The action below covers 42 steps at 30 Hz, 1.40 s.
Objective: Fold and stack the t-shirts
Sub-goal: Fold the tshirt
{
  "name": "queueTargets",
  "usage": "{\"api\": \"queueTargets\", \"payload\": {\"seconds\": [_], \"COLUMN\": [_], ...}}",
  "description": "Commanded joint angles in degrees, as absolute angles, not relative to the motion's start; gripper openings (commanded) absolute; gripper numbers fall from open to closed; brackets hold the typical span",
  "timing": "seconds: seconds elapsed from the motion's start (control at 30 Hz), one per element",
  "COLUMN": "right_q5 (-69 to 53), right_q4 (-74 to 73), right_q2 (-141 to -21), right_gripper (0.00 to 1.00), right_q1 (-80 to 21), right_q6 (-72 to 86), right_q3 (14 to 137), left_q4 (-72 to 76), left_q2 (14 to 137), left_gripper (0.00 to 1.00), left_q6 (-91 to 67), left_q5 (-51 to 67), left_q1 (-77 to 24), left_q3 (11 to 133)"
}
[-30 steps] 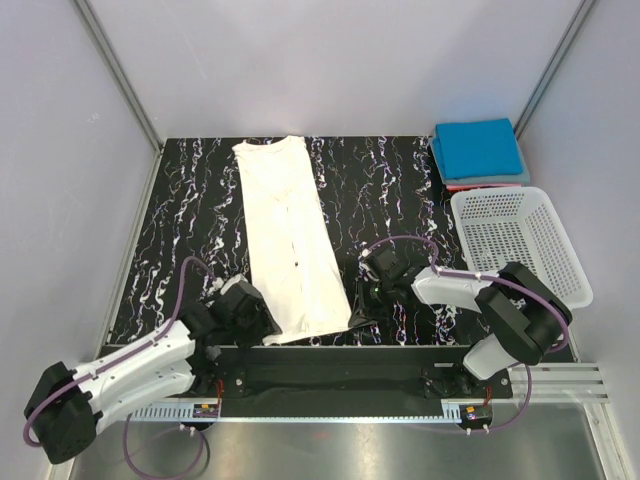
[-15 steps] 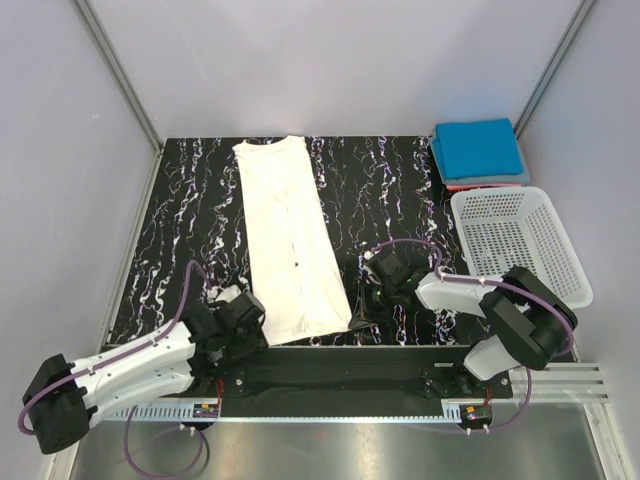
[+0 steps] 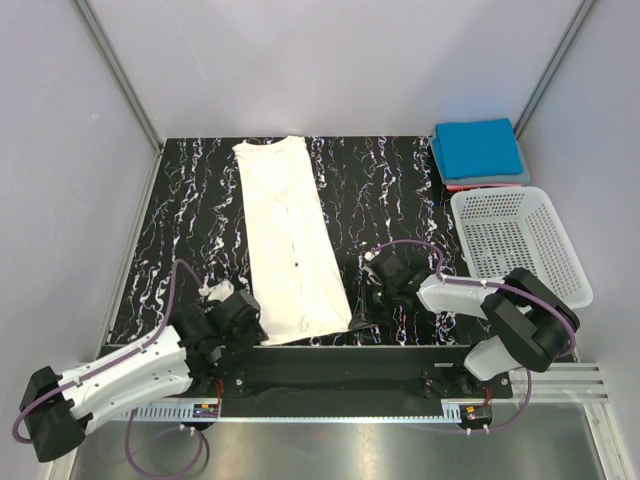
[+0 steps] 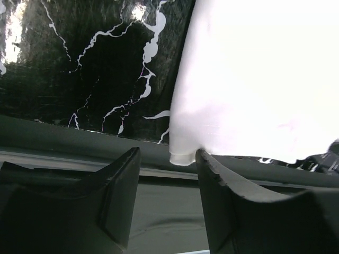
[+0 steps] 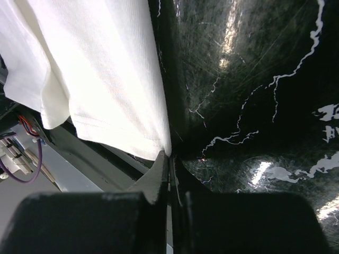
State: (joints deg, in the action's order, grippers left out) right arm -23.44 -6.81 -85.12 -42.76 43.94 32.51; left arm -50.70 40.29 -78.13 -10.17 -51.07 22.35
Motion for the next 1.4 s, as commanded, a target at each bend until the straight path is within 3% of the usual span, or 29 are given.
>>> {"api": "queueTargets", "payload": {"seconds": [0.0,0.2,0.37,0.6,0.9,1.07,1.1,1.13,1.37], "right_q5": [-23.1,-23.5,-23.8,-24.1,-24.1,-23.8,-23.8,-23.8,-22.5], "right_q4": [-7.1,-6.6,-6.1,-5.8,-6.4,-7.6,-7.7,-8.0,-11.9], "right_q2": [-85.2,-85.9,-86.6,-86.6,-86.0,-84.8,-84.6,-84.0,-82.2], "right_gripper": [0.00,0.00,0.01,0.00,0.01,0.00,0.00,0.00,0.00], "right_q1": [-43.7,-43.7,-43.8,-43.8,-43.8,-43.9,-43.9,-44.1,-44.8], "right_q6": [43.7,43.5,43.6,43.6,43.4,43.2,43.2,43.0,42.5], "right_q3": [32.3,32.2,32.3,32.0,32.0,32.3,32.5,32.6,35.3], "left_q4": [-51.2,-50.9,-51.2,-49.6,-47.4,-46.3,-46.1,-45.6,-42.5], "left_q2": [38.1,33.4,32.7,33.9,36.6,37.5,38.1,38.2,41.2], "left_gripper": [0.48,0.46,0.55,0.54,0.38,0.19,0.14,0.02,0.00], "left_q6": [-81.8,-83.8,-83.9,-85.2,-84.6,-83.2,-82.7,-82.5,-79.1], "left_q5": [-12.3,-13.1,-13.7,-13.4,-14.0,-14.5,-14.5,-14.4,-13.0], "left_q1": [-51.3,-51.3,-51.3,-51.3,-51.3,-51.3,-51.3,-51.3,-51.3], "left_q3": [22.3,20.1,20.5,18.6,17.8,19.3,19.6,19.9,23.1]}}
